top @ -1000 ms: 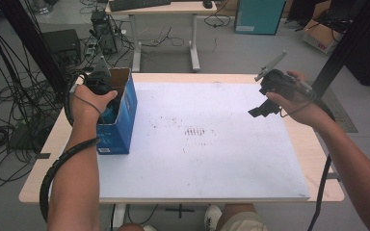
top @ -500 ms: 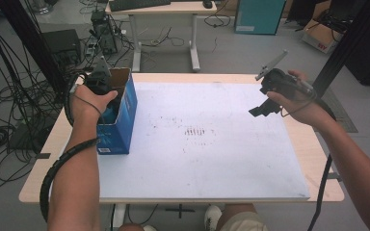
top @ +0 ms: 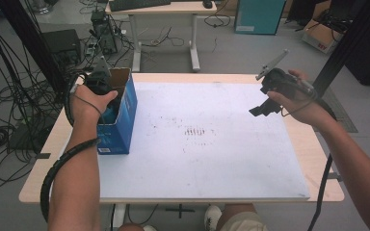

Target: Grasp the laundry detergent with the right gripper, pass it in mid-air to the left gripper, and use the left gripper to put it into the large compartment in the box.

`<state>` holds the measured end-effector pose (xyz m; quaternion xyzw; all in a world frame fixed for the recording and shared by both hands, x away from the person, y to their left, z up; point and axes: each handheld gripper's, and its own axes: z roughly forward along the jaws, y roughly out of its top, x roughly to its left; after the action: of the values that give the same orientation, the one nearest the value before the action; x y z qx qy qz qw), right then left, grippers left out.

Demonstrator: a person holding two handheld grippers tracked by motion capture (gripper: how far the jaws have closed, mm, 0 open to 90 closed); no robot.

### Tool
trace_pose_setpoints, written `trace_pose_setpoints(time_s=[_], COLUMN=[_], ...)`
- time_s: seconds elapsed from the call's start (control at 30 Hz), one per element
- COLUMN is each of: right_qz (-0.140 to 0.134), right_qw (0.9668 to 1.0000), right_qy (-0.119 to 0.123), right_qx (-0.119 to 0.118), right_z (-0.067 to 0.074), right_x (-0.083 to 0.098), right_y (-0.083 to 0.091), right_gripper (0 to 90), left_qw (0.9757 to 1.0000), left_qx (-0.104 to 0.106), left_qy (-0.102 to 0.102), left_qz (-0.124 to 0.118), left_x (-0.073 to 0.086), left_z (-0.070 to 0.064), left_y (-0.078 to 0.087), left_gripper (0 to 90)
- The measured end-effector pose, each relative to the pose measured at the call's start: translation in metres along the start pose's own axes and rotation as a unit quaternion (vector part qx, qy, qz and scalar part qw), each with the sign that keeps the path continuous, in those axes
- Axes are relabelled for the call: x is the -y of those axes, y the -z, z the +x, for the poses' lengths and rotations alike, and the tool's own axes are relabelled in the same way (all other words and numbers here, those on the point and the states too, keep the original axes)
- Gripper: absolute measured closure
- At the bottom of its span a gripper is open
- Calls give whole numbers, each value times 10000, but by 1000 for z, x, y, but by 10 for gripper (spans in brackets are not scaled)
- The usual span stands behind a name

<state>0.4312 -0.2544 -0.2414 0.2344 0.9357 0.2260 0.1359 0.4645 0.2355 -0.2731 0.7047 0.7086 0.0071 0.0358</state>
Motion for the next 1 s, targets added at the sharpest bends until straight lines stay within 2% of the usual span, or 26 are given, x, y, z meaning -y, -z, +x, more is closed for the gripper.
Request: trace_pose_setpoints(time_s=[1.0], right_qz=[31], right_qw=[10000], right_qy=[35], right_qx=[0], right_z=[0], right_x=[-1], right_y=[0], right_gripper=[62], left_qw=[10000], left_qx=[-10], left_qy=[2], left_qz=[-24], left_x=[0], left_z=[0], left_y=[0], left_gripper=[362])
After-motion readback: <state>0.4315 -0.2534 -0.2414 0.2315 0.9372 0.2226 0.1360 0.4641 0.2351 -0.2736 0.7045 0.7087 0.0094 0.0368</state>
